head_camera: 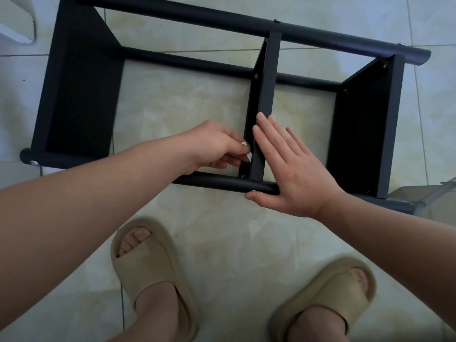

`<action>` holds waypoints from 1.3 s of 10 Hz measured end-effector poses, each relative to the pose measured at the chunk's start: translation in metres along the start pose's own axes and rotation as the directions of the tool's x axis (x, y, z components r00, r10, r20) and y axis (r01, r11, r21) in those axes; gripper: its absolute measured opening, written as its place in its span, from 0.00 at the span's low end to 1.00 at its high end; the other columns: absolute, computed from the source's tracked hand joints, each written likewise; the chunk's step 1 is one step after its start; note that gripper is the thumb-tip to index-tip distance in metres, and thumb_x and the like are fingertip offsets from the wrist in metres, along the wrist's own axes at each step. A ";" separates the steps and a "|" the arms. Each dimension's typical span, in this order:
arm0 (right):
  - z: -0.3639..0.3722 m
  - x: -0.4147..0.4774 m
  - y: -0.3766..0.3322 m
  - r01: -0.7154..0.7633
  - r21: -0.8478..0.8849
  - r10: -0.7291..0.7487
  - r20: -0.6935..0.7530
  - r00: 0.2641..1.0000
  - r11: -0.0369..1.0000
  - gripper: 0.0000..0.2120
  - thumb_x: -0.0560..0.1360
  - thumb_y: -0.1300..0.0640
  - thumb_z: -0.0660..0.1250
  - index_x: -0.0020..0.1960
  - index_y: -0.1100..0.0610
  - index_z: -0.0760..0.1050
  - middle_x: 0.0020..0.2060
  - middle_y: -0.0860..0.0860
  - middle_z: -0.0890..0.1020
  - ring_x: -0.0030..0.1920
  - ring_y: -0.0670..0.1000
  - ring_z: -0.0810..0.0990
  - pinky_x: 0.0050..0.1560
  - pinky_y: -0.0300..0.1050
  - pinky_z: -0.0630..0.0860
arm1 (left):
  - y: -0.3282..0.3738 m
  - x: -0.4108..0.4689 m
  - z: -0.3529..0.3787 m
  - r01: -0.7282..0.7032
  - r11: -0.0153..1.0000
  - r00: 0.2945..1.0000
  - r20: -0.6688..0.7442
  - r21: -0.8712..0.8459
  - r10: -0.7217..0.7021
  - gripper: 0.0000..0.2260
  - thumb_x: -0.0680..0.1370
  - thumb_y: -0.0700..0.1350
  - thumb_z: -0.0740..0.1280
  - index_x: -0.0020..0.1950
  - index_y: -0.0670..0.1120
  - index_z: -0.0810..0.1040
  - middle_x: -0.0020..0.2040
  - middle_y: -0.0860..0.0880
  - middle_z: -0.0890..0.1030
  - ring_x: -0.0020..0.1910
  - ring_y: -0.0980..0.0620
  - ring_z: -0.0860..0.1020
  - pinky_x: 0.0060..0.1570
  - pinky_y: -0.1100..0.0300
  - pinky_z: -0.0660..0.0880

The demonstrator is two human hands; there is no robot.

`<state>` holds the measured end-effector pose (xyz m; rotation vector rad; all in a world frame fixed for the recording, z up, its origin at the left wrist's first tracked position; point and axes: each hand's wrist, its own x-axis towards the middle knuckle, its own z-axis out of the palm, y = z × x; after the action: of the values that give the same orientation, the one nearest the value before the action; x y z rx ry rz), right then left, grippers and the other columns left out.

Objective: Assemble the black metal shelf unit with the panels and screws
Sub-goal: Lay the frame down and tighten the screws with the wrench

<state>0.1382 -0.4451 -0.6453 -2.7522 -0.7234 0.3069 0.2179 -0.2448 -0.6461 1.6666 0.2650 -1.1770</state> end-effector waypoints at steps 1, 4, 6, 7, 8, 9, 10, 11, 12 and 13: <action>0.000 0.000 0.000 -0.001 0.003 0.001 0.001 1.000 1.000 0.50 0.76 0.29 0.59 0.82 0.64 0.51 0.82 0.58 0.49 0.82 0.56 0.46 0.78 0.63 0.56 | 0.001 0.000 0.001 -0.002 1.000 1.000 -0.001 -0.028 0.002 0.04 0.78 0.44 0.72 0.52 0.46 0.82 0.41 0.52 0.86 0.38 0.59 0.83 0.43 0.62 0.75; 0.000 0.000 0.000 -0.001 0.002 0.001 0.001 1.000 1.000 0.49 0.76 0.29 0.58 0.82 0.64 0.50 0.82 0.57 0.49 0.82 0.56 0.46 0.78 0.62 0.57 | 0.002 -0.001 0.001 0.016 0.999 1.000 0.006 -0.030 -0.016 0.04 0.78 0.46 0.72 0.50 0.47 0.82 0.40 0.53 0.86 0.37 0.59 0.83 0.42 0.63 0.76; 0.001 0.000 0.000 0.002 0.011 -0.002 -0.004 1.000 1.000 0.49 0.76 0.30 0.59 0.82 0.64 0.51 0.82 0.57 0.50 0.82 0.56 0.47 0.78 0.63 0.58 | 0.004 -0.002 0.003 0.071 0.993 0.997 0.017 -0.095 -0.070 0.03 0.79 0.45 0.70 0.49 0.47 0.81 0.38 0.53 0.86 0.36 0.59 0.83 0.41 0.63 0.76; 0.001 0.000 0.001 0.001 0.009 -0.001 -0.001 1.000 1.000 0.49 0.76 0.30 0.59 0.82 0.64 0.51 0.82 0.57 0.49 0.82 0.56 0.46 0.78 0.62 0.58 | 0.005 -0.004 0.002 0.107 0.990 0.994 0.041 -0.092 -0.103 0.04 0.80 0.45 0.69 0.50 0.44 0.81 0.38 0.52 0.86 0.37 0.57 0.83 0.42 0.63 0.77; 0.001 0.000 0.001 0.001 0.006 -0.001 -0.001 1.000 1.000 0.49 0.76 0.30 0.59 0.82 0.64 0.50 0.82 0.57 0.49 0.82 0.56 0.46 0.78 0.62 0.58 | 0.006 -0.004 0.002 0.113 0.990 0.992 0.060 -0.080 -0.108 0.05 0.81 0.44 0.68 0.51 0.43 0.80 0.38 0.51 0.86 0.37 0.56 0.83 0.42 0.62 0.78; 0.001 0.000 0.001 0.003 0.001 -0.003 -0.003 1.000 1.000 0.49 0.76 0.30 0.59 0.82 0.64 0.50 0.82 0.57 0.49 0.82 0.56 0.46 0.78 0.62 0.58 | 0.005 -0.004 0.002 0.102 0.994 0.993 0.072 -0.044 -0.098 0.05 0.82 0.43 0.66 0.51 0.43 0.79 0.36 0.52 0.85 0.37 0.56 0.82 0.43 0.63 0.78; 0.001 0.000 0.001 0.005 -0.002 -0.005 -0.007 1.000 1.000 0.49 0.76 0.30 0.59 0.82 0.64 0.50 0.82 0.57 0.50 0.82 0.56 0.46 0.78 0.62 0.58 | 0.005 -0.005 0.001 0.071 0.997 0.994 0.084 -0.004 -0.071 0.05 0.82 0.42 0.65 0.49 0.44 0.79 0.36 0.53 0.85 0.38 0.57 0.81 0.43 0.64 0.77; 0.001 0.000 0.001 0.005 0.003 -0.005 -0.009 1.000 1.000 0.49 0.76 0.30 0.59 0.82 0.64 0.51 0.82 0.57 0.50 0.82 0.56 0.47 0.78 0.62 0.58 | 0.004 -0.005 0.000 0.036 0.998 0.996 0.086 0.046 -0.040 0.06 0.83 0.42 0.64 0.48 0.44 0.79 0.36 0.54 0.84 0.38 0.57 0.80 0.44 0.63 0.76; 0.001 0.000 0.001 0.002 0.003 -0.002 -0.006 1.000 1.000 0.49 0.76 0.29 0.59 0.82 0.64 0.50 0.82 0.57 0.49 0.82 0.56 0.46 0.79 0.62 0.57 | 0.003 -0.007 0.000 0.012 0.997 0.996 0.090 0.082 -0.020 0.07 0.83 0.41 0.64 0.47 0.45 0.79 0.37 0.53 0.84 0.39 0.56 0.79 0.46 0.62 0.76; 0.001 0.000 0.001 0.001 0.002 -0.001 -0.003 1.000 1.000 0.49 0.76 0.29 0.59 0.82 0.63 0.50 0.82 0.57 0.49 0.82 0.56 0.46 0.79 0.61 0.56 | 0.003 -0.008 -0.002 -0.004 0.994 0.995 0.100 0.111 -0.007 0.07 0.82 0.40 0.64 0.46 0.45 0.78 0.38 0.52 0.84 0.39 0.56 0.80 0.47 0.61 0.76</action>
<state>0.1383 -0.4455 -0.6469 -2.7492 -0.7234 0.3025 0.2168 -0.2418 -0.6383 1.6970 0.1396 -1.2929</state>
